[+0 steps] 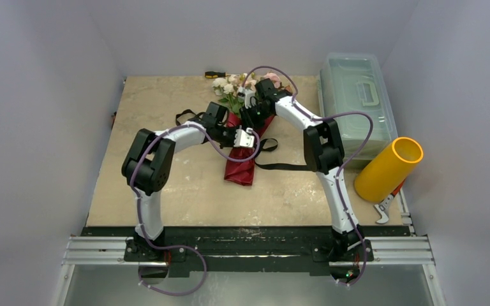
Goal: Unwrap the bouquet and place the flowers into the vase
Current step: Untie the ribbon from the wrapping paper.
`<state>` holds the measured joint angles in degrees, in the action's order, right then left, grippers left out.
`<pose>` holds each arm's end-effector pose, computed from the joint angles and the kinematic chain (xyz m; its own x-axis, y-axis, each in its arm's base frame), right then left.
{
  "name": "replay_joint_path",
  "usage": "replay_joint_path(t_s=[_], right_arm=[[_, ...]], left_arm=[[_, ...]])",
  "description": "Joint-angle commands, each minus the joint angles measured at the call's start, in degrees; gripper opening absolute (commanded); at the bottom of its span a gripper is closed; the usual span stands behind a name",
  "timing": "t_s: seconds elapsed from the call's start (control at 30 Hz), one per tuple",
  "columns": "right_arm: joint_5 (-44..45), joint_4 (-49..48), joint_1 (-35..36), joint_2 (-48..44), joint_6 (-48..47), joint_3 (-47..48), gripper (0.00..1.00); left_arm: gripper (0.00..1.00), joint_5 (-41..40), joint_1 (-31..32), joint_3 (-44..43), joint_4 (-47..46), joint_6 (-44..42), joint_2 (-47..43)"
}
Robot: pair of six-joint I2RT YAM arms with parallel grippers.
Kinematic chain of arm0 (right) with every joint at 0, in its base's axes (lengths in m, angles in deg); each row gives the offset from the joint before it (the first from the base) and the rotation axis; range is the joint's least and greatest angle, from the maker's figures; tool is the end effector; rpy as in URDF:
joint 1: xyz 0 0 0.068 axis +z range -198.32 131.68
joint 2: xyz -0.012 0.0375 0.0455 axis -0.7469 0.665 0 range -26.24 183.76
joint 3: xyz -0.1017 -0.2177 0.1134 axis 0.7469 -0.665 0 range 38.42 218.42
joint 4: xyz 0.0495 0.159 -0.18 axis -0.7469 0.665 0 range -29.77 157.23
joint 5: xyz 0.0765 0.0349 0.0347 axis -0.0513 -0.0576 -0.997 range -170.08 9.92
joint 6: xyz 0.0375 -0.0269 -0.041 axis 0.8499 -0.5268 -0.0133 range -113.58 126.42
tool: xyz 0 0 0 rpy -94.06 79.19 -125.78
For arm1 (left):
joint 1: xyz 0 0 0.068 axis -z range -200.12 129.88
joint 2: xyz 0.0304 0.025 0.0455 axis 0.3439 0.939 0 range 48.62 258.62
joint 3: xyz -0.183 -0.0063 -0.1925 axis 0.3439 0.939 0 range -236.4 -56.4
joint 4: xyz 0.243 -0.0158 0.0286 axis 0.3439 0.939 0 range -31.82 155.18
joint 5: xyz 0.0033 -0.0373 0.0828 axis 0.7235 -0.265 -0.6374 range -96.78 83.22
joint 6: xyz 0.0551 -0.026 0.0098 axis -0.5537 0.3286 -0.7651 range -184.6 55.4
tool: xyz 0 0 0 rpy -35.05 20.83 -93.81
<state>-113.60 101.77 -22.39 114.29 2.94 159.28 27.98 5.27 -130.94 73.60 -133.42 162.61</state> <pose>0.4448 0.2447 0.1577 -0.7500 -0.4210 -0.5102 -0.6506 0.6090 0.4537 0.3525 -0.1967 0.1578 0.3378 0.6876 -0.6428 0.9234 -0.1096 0.3680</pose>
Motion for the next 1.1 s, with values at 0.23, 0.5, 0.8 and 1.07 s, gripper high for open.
replay_joint_path(t_s=[0.23, 0.5, 0.8, 1.07], right_arm=[[11.05, 3.91, 0.37, 5.25, -2.29, -0.49, 0.1], [12.53, 4.16, 0.35, 5.82, -2.67, -0.6, 0.0], [12.14, 2.92, 0.34, 4.15, -2.08, -2.99, 0.0], [10.48, 2.97, 0.31, 4.39, -1.44, -2.83, 0.0]], left_arm=[[0.0, 2.08, 1.33, 9.81, -13.18, 7.06, -9.7], [0.0, 9.28, 1.04, 15.07, -7.69, -5.1, -19.4], [0.0, 10.14, -0.16, 12.09, 5.71, -8.43, -18.08], [0.45, 7.33, -0.61, 10.51, -14.48, 12.9, -12.71]])
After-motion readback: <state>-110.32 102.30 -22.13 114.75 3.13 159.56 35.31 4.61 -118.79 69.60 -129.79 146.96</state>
